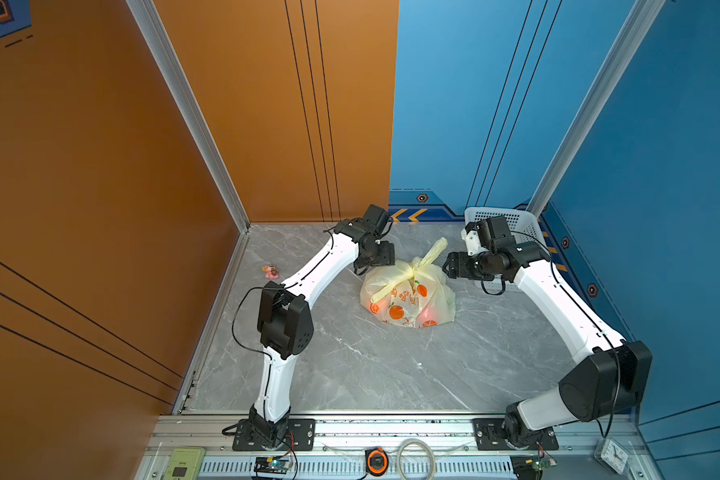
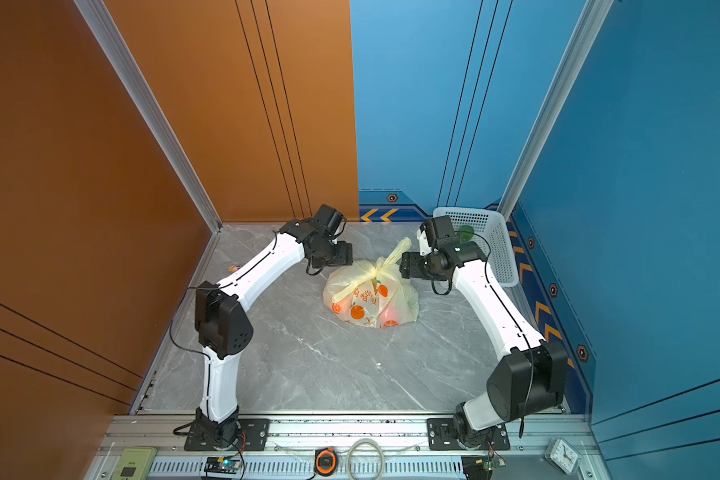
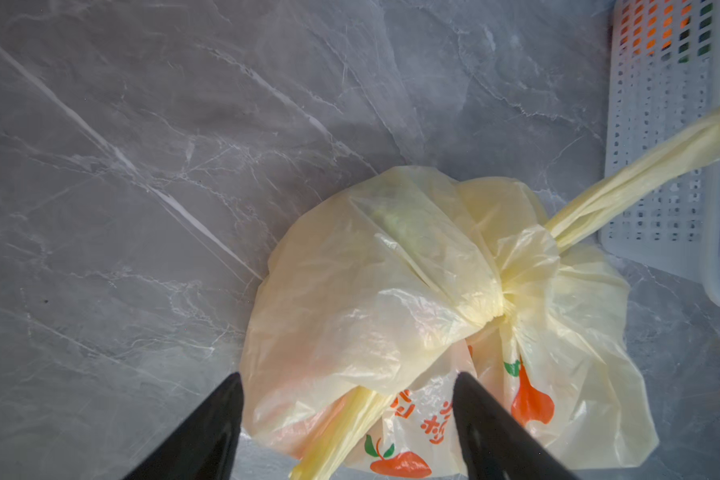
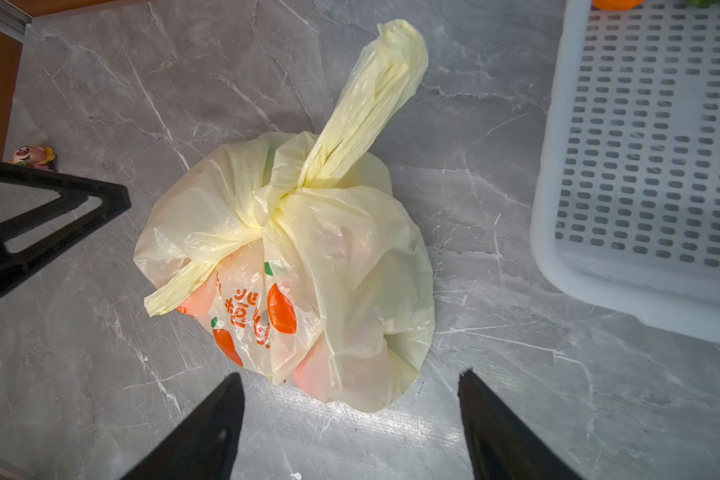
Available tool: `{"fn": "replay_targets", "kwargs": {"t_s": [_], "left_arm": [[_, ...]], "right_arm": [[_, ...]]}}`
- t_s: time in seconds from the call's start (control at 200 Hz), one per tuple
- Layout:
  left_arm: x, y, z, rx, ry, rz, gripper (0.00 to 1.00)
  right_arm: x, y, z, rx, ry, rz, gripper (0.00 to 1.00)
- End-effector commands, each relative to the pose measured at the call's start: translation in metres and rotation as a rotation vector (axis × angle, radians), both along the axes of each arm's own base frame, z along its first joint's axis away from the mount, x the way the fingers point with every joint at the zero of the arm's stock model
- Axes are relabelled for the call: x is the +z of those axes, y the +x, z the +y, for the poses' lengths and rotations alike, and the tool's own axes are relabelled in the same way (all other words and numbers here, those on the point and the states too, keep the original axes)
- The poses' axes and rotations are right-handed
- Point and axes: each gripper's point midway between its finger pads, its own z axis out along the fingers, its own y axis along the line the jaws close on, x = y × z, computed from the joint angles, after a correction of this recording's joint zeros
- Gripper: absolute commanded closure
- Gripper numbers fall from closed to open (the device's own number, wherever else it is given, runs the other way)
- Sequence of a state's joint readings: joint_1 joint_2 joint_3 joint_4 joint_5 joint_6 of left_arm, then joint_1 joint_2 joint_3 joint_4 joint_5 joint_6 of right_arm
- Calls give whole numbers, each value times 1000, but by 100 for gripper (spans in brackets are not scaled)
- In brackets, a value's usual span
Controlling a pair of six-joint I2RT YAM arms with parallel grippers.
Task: Untie the knot of the plastic bag and take out the fruit
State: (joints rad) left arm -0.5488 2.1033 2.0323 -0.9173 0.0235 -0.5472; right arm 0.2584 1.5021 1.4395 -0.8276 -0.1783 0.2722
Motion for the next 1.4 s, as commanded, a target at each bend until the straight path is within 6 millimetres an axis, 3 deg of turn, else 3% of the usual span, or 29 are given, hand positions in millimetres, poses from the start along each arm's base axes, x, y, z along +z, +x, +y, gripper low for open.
{"fn": "replay_targets", "kwargs": {"t_s": [0.0,0.285,0.536,0.656,0.826,1.146,1.317,1.392], "left_arm": [[-5,-3,-10,21,-59,65,20],[-23,-11,-13,124,-50,119,21],[-37,-8,-31,189,-69,146,21],[-50,-7,-25,228,-31,150,25],[-56,-1,-11,282,22,120,40],[-75,-1,-19,279,26,157,72],[-72,-3,-19,283,34,143,99],[-65,-1,-16,292,31,129,100]], "right_arm": [[9,5,-1,-33,-13,-23,18],[5,5,-2,-41,-29,-15,17],[3,7,-2,-37,-38,-15,17],[4,8,-3,-39,-42,-19,17],[4,6,-3,-35,-44,-20,17],[-5,6,0,-27,-27,-4,17],[-7,6,4,-18,-22,1,16],[-11,4,11,3,-19,9,16]]}}
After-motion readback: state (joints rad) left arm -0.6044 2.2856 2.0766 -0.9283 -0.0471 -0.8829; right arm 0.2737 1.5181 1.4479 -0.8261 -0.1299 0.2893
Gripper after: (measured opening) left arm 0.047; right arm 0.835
